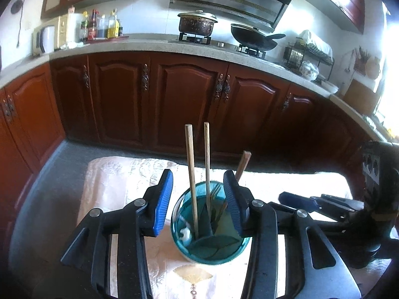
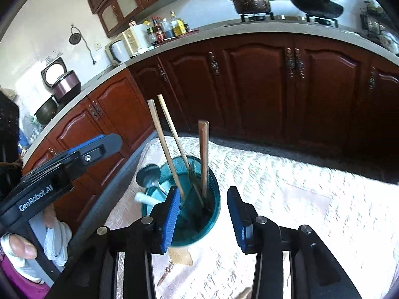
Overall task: Organize utensils
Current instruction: 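Withdraw both open tools from the cup back toward the remaining chopsticks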
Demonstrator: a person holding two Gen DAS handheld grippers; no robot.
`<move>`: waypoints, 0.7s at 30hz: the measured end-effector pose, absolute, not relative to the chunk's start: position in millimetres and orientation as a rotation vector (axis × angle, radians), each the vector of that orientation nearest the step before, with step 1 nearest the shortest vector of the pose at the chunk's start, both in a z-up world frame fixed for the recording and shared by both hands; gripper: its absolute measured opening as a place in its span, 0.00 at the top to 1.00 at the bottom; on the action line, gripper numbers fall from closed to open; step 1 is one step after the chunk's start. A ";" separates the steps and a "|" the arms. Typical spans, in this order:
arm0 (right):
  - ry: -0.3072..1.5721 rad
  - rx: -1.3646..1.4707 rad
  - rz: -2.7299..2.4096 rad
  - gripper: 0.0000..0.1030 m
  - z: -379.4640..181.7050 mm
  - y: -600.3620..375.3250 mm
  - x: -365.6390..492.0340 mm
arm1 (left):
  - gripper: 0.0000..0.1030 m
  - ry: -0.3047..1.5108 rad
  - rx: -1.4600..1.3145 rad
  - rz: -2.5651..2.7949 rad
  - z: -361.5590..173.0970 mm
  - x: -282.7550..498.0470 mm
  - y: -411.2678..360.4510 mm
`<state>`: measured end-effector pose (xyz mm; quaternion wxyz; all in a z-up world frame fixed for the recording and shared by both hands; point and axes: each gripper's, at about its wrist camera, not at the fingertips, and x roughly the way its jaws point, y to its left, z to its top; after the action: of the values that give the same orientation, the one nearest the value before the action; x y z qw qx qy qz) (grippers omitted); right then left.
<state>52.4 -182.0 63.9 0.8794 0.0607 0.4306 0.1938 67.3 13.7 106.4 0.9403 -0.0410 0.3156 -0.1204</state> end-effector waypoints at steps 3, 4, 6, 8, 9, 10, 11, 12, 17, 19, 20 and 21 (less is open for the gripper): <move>0.896 0.123 0.373 0.63 63.0 -186.7 37.0 | 0.59 0.642 -0.062 -0.244 103.1 51.2 8.4; 0.893 0.125 0.367 0.63 63.4 -189.0 33.0 | 0.58 0.641 -0.060 -0.245 102.1 46.8 7.0; 0.886 0.139 0.353 0.62 65.2 -195.4 21.7 | 0.58 0.642 -0.052 -0.248 99.9 36.6 3.2; 0.878 0.144 0.339 0.59 66.5 -201.7 10.9 | 0.57 0.642 -0.038 -0.247 96.9 25.7 -1.8; 0.876 0.141 0.334 0.58 66.6 -204.9 6.0 | 0.56 0.644 -0.033 -0.251 96.0 22.3 -4.4; 0.879 0.131 0.330 0.58 67.4 -206.9 1.0 | 0.56 0.646 -0.028 -0.257 94.4 17.5 -7.6; 0.880 0.120 0.322 0.58 68.2 -209.5 -5.0 | 0.56 0.648 -0.025 -0.259 93.3 14.1 -10.2; 0.878 0.115 0.313 0.58 69.3 -211.5 -9.8 | 0.56 0.651 -0.022 -0.264 91.8 9.7 -13.5; 0.888 0.118 0.283 0.58 68.9 -228.8 -32.9 | 0.55 0.667 -0.016 -0.296 84.3 -9.7 -28.6; 0.897 0.108 0.262 0.58 64.2 -236.2 -42.9 | 0.55 0.676 -0.009 -0.311 80.0 -16.7 -36.2; 0.902 0.108 0.253 0.58 61.3 -240.6 -47.4 | 0.55 0.684 -0.001 -0.322 76.4 -20.7 -41.3; 0.909 0.112 0.243 0.58 57.0 -245.8 -52.7 | 0.55 0.690 0.004 -0.328 74.1 -23.9 -44.4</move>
<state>-52.7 -245.8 57.0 0.8897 0.0540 0.4379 0.1172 -23.9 -44.4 74.1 0.9280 0.0021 0.3365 -0.1602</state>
